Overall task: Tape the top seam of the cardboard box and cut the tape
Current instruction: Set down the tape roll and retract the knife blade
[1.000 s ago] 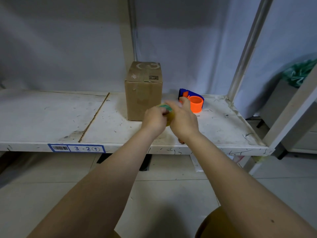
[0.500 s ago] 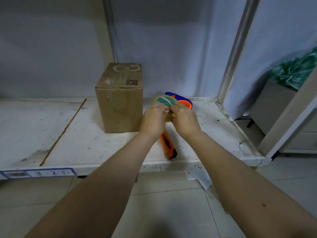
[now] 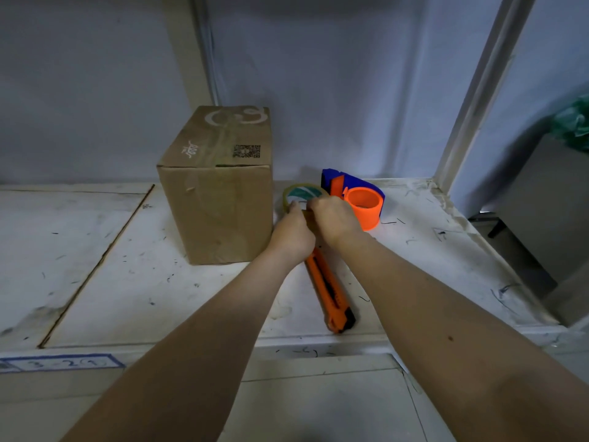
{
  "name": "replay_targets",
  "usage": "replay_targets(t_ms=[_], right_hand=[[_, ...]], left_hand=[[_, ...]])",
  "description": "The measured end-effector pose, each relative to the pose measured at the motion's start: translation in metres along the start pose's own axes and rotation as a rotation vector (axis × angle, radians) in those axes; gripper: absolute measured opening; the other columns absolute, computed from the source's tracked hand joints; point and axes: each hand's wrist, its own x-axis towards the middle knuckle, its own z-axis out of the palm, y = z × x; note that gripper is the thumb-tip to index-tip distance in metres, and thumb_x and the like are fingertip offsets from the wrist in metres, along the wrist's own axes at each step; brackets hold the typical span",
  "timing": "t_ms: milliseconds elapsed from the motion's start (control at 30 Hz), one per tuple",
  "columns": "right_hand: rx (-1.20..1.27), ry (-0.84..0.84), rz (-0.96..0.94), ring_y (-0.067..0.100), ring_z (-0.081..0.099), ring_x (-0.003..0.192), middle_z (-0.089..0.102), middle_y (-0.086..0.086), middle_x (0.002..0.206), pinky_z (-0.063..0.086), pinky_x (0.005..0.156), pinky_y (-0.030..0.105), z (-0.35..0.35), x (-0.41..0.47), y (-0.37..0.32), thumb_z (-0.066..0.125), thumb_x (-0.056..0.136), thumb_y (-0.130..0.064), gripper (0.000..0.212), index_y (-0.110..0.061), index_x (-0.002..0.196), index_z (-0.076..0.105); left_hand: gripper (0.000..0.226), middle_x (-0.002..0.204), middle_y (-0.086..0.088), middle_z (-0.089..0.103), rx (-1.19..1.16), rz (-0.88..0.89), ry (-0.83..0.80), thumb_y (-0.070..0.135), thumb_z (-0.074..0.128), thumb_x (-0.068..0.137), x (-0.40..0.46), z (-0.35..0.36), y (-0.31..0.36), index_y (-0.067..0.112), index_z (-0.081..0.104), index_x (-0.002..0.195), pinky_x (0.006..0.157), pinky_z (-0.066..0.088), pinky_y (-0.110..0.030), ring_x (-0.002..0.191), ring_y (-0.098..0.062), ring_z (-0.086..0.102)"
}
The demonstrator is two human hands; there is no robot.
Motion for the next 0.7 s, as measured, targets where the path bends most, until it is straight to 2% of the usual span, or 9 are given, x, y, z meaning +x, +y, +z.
replay_targets(t_ms=[167, 267, 367, 467, 567, 700], right_hand=[[-0.058, -0.036, -0.003, 0.033, 0.065, 0.100, 0.066, 0.017, 0.112, 0.052, 0.077, 0.038, 0.005, 0.005, -0.002, 0.049, 0.090, 0.002, 0.033, -0.008, 0.119, 0.063], [-0.036, -0.033, 0.009, 0.034, 0.064, 0.104, 0.064, 0.017, 0.118, 0.053, 0.083, 0.040, 0.002, 0.002, -0.003, 0.048, 0.092, 0.000, 0.035, -0.006, 0.125, 0.058], [0.024, 0.017, 0.041, 0.035, 0.063, 0.105, 0.059, 0.017, 0.124, 0.052, 0.081, 0.041, -0.002, -0.007, -0.004, 0.050, 0.091, -0.001, 0.037, -0.004, 0.128, 0.054], [0.069, 0.017, 0.098, 0.036, 0.063, 0.100, 0.064, 0.018, 0.114, 0.050, 0.075, 0.038, -0.008, -0.019, -0.006, 0.051, 0.089, -0.003, 0.029, -0.003, 0.117, 0.057], [0.139, -0.012, 0.212, 0.034, 0.065, 0.091, 0.068, 0.015, 0.099, 0.044, 0.062, 0.035, -0.018, -0.039, -0.011, 0.056, 0.092, -0.018, 0.020, -0.005, 0.106, 0.060], [0.174, -0.194, 0.369, 0.027, 0.056, 0.083, 0.059, 0.008, 0.089, 0.041, 0.064, 0.033, -0.033, -0.073, -0.021, 0.050, 0.093, -0.048, 0.036, -0.013, 0.097, 0.055]], left_hand=[[0.070, 0.136, -0.016, 0.052, -0.021, -0.014, -0.033, 0.000, 0.036, 0.092, 0.003, -0.001, -0.001, 0.015, 0.008, 0.155, 0.094, 0.051, -0.039, 0.117, -0.031, 0.056], [0.070, 0.137, -0.017, 0.050, -0.025, -0.028, -0.071, 0.001, 0.036, 0.093, 0.000, -0.003, 0.002, 0.015, 0.006, 0.155, 0.093, 0.050, -0.039, 0.118, -0.032, 0.055], [0.067, 0.141, -0.017, 0.047, -0.024, -0.031, -0.087, 0.005, 0.038, 0.094, -0.007, -0.004, 0.003, 0.014, 0.009, 0.154, 0.097, 0.048, -0.037, 0.122, -0.031, 0.052], [0.057, 0.136, -0.019, 0.052, -0.015, -0.034, -0.097, 0.006, 0.036, 0.095, -0.019, -0.006, 0.005, 0.010, 0.022, 0.149, 0.098, 0.047, -0.038, 0.120, -0.033, 0.053], [0.053, 0.145, -0.020, 0.044, -0.001, -0.037, -0.119, 0.004, 0.035, 0.095, -0.036, -0.008, 0.005, 0.008, 0.026, 0.148, 0.104, 0.042, -0.038, 0.130, -0.034, 0.046], [0.048, 0.146, -0.019, 0.042, -0.027, -0.098, -0.105, 0.001, 0.035, 0.095, -0.059, -0.010, -0.001, 0.003, 0.033, 0.143, 0.103, 0.041, -0.037, 0.131, -0.033, 0.044]])
